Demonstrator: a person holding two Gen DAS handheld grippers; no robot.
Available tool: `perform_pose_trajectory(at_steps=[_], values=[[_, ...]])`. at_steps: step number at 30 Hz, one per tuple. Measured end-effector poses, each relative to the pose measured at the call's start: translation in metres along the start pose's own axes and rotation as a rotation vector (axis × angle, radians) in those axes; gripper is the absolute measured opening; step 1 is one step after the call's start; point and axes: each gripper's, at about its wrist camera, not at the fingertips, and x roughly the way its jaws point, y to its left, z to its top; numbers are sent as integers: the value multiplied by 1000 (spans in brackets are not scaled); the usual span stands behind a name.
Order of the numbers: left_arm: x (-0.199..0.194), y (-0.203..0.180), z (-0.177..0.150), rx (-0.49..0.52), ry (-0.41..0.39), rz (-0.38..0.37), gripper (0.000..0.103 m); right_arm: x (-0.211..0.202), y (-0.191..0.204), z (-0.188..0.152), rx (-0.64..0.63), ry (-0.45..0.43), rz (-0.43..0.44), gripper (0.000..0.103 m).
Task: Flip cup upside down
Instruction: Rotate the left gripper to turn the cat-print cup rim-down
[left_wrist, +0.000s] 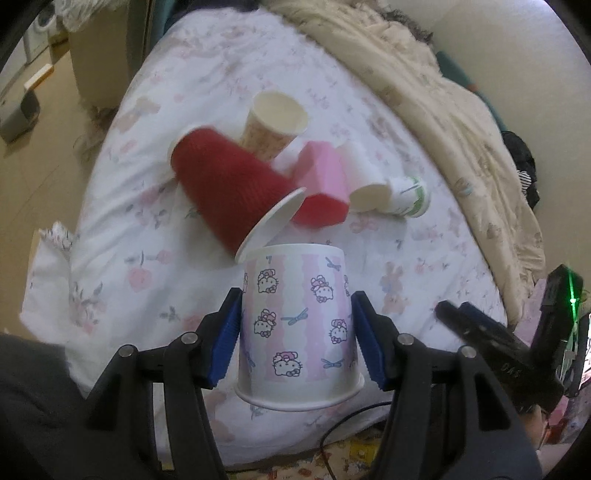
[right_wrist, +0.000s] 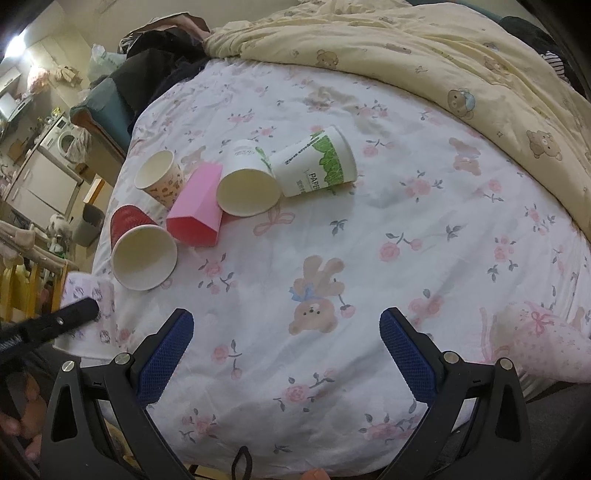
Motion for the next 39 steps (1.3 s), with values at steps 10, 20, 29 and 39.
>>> perform_pose_trajectory(at_steps=[10, 20, 29, 39], values=[[0, 2, 7, -63, -31, -45, 55, 2, 21, -5, -46, 34, 198, 103], [6, -7, 1, -27, 1, -94, 55, 8, 54, -14, -93, 128, 467, 103], [3, -20, -2, 2, 0, -108, 55, 20, 46, -13, -30, 176, 514, 103], [0, -24, -4, 42, -7, -99, 55, 38, 32, -14, 5, 229, 380, 103]])
